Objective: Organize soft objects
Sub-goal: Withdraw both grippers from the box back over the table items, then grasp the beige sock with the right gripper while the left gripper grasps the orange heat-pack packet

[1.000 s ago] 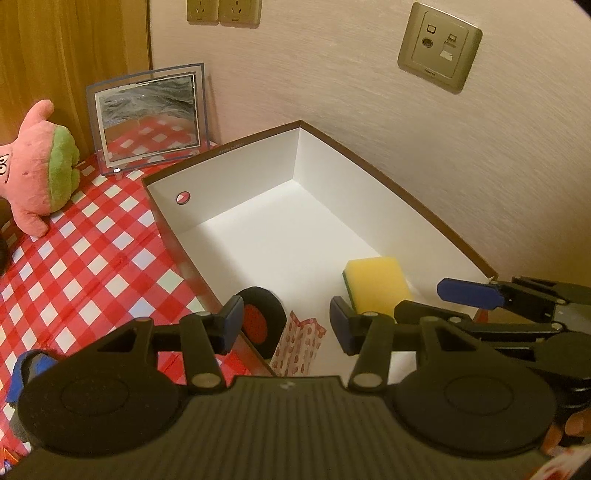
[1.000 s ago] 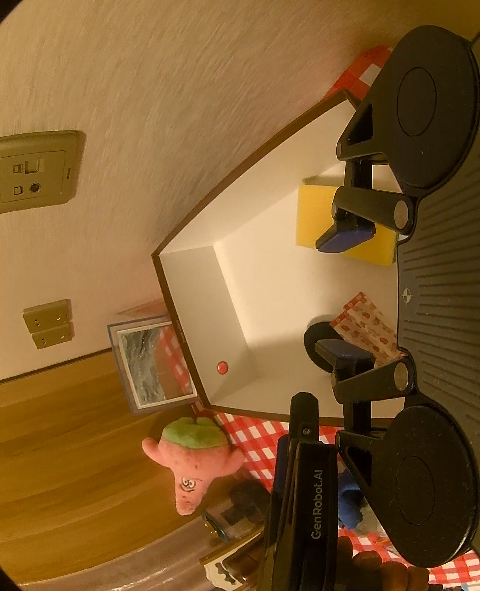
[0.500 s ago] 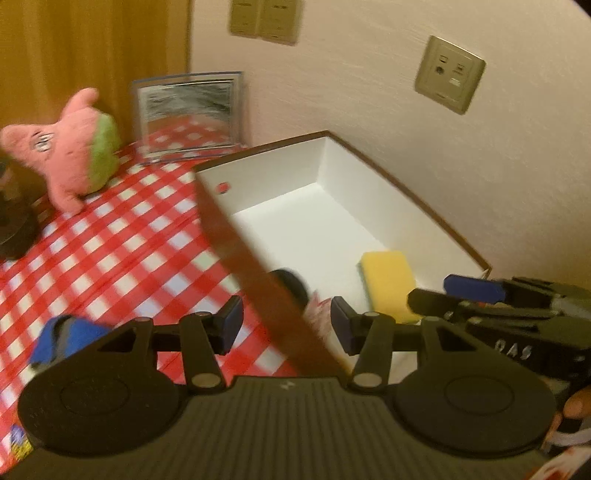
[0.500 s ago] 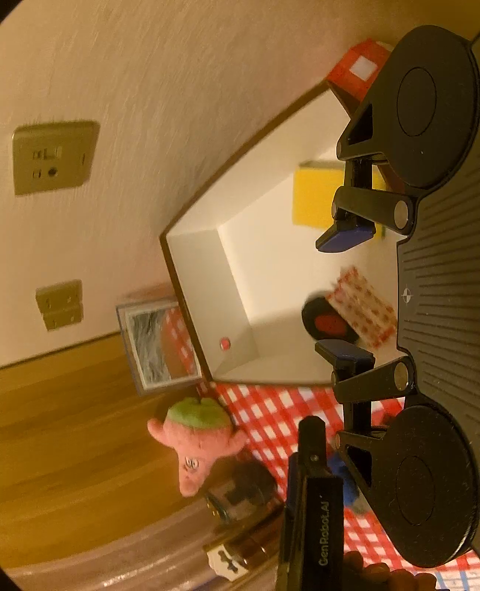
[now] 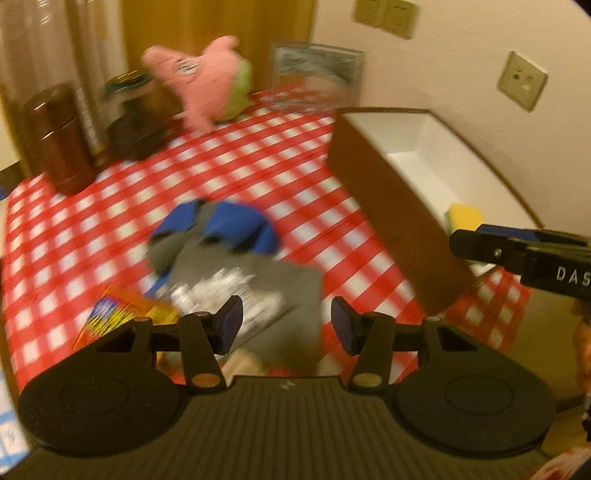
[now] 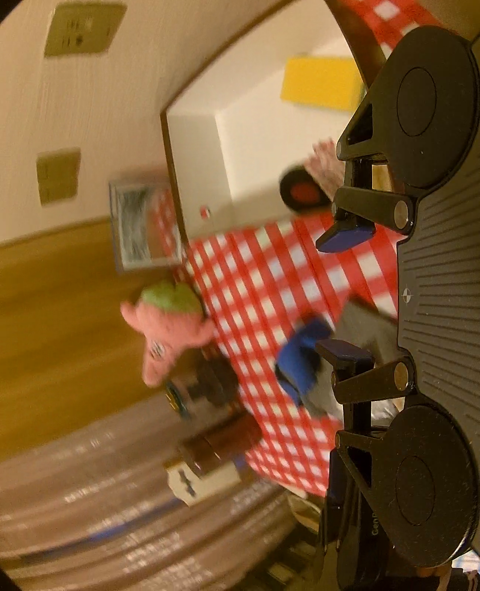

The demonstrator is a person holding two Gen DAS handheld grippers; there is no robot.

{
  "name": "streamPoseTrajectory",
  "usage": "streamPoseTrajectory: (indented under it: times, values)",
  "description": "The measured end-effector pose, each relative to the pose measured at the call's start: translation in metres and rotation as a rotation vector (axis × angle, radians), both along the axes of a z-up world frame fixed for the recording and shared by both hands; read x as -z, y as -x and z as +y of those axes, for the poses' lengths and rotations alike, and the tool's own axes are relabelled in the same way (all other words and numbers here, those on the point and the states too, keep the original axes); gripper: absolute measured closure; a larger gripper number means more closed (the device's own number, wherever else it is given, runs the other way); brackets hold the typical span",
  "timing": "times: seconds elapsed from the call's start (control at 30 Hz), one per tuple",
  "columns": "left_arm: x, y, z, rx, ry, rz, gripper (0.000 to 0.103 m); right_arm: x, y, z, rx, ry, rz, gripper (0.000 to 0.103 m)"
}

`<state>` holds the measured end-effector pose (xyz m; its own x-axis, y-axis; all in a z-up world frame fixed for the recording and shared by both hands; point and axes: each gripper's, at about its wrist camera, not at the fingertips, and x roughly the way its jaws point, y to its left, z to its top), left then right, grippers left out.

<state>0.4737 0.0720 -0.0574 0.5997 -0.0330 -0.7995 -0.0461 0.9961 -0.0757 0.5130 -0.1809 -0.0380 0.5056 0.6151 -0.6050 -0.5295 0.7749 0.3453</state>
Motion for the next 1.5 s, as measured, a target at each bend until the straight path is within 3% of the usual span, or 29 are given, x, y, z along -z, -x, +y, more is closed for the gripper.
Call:
streamPoseTrajectory:
  times: [0.43, 1.03, 1.17, 1.33, 1.5]
  values:
    - [0.041, 0.078, 0.079, -0.202, -0.025, 0.108, 0.052, 0.053, 0.043, 0.079, -0.178, 0.076, 0.123, 0.050]
    - [0.075, 0.091, 0.112, -0.208, -0.010, 0.151, 0.052, 0.101, 0.063, 0.144, -0.263, 0.124, 0.232, 0.047]
    - [0.080, 0.090, 0.118, -0.209, -0.004, 0.153, 0.052, 0.113, 0.064, 0.157, -0.255, 0.145, 0.228, 0.031]
    - [0.087, 0.088, 0.124, -0.201, -0.004, 0.161, 0.052, 0.130, 0.065, 0.176, -0.268, 0.191, 0.223, 0.030]
    - [0.093, 0.086, 0.128, -0.189, -0.007, 0.166, 0.052, 0.143, 0.071, 0.194, -0.272, 0.249, 0.160, 0.030]
